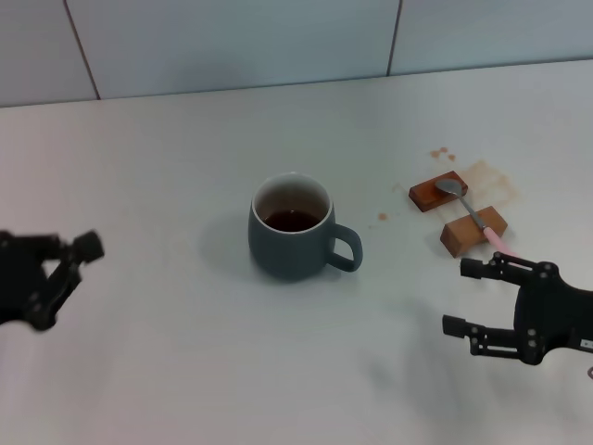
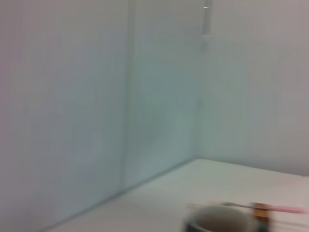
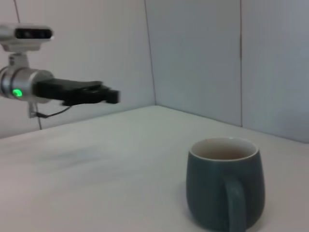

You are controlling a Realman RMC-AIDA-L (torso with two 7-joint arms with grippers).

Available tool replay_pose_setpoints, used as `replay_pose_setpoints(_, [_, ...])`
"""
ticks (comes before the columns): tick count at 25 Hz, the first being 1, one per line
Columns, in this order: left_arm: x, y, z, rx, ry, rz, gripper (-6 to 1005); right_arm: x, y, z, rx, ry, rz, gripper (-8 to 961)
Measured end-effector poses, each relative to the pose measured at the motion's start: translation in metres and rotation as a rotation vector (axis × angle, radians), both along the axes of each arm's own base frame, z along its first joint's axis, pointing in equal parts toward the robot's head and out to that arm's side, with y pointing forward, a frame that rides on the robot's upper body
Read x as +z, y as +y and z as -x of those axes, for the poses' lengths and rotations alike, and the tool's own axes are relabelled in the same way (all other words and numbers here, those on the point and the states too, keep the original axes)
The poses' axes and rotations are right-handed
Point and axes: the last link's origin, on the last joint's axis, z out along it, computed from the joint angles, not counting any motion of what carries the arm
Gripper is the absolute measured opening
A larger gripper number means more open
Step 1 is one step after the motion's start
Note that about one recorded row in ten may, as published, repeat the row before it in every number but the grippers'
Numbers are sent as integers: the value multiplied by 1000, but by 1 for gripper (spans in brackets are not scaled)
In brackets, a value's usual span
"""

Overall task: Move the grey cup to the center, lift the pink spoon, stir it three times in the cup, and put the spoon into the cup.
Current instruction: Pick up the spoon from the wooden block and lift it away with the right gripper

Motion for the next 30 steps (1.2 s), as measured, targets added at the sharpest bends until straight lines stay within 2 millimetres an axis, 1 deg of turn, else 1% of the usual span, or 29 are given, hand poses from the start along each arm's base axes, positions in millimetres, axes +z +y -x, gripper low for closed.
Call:
replay_pose_setpoints(4, [10, -19, 6, -28, 3, 58, -1, 3, 2, -1, -14, 14, -29, 791])
replay_pose_setpoints(6, [14, -26, 12, -14, 18, 57, -1, 4, 2, -1, -22, 21, -41, 790])
replay_pose_setpoints(12, [20, -30, 19, -3, 60, 46, -1, 2, 1, 0, -33, 38, -36, 790])
replay_pose_setpoints(17, [18, -31, 24, 20, 79, 34, 138, 1, 0, 0, -49, 57, -26, 789])
replay_pose_setpoints(23, [21, -32, 26, 20, 88, 32, 334, 0, -2, 2, -51, 86, -28, 788])
replay_pose_setpoints(28, [24, -32, 26, 13, 96, 30, 564, -3, -5, 2, -60, 107, -23, 787])
replay_pose_setpoints(30, [24, -32, 26, 11, 101, 30, 723, -4, -5, 2, -62, 111, -22, 787])
